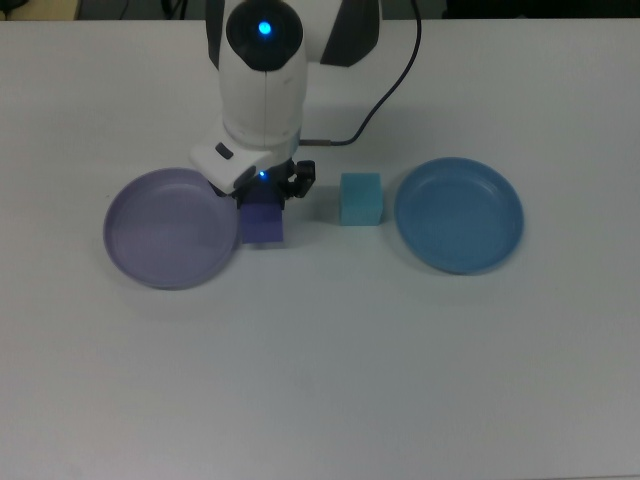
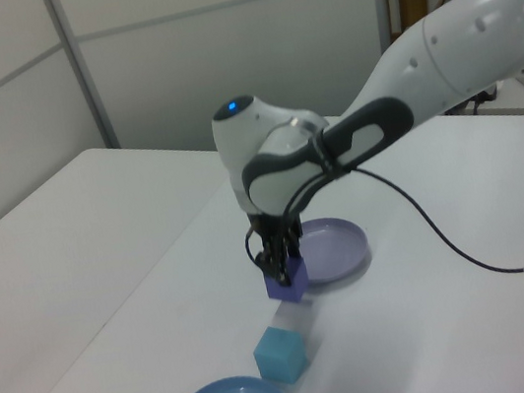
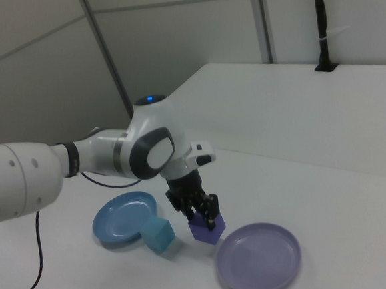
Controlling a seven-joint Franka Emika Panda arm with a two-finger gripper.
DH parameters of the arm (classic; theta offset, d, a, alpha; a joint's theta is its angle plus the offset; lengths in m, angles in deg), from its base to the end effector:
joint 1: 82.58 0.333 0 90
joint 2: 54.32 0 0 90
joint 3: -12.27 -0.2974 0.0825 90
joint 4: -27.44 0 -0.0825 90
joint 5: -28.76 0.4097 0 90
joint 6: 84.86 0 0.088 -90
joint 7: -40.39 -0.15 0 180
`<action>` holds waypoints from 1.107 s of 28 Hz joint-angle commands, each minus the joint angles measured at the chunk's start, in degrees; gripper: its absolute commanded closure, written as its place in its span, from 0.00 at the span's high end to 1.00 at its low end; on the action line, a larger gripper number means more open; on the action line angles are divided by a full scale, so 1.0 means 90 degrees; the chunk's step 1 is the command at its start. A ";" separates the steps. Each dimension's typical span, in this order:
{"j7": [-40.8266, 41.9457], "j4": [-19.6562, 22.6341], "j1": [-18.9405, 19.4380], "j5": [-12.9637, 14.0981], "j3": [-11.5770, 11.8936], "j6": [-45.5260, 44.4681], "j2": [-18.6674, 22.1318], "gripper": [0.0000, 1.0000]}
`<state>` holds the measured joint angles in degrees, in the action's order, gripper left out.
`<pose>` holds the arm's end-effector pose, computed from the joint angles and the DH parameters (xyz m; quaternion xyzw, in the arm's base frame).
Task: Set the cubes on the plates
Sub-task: 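Carry the purple cube onto the lavender plate and release it, then move the gripper over the teal cube and lower it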
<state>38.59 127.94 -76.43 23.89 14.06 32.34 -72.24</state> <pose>0.6532 0.0427 0.3168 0.9981 0.0428 -0.0083 0.0429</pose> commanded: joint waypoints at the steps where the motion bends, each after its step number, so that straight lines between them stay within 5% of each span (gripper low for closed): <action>1: 0.0560 -0.0014 -0.0301 0.0141 0.0142 -0.0278 0.0253 0.25; 11: 0.0912 -0.0005 -0.0644 0.0131 0.0621 0.0416 -0.0216 0.34; 14: 0.0912 -0.0005 -0.0742 0.0141 0.0621 0.0572 -0.0314 0.83; 16: 0.0912 -0.0005 -0.0732 0.0141 0.0621 0.0572 -0.0304 1.00; 25: 0.0844 -0.0014 -0.0664 0.0248 0.0416 0.0358 0.0018 1.00; 31: 0.0640 -0.0005 -0.0488 0.0424 -0.0267 -0.0130 0.0253 1.00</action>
<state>45.70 126.68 -82.79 26.46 15.17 34.75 -72.93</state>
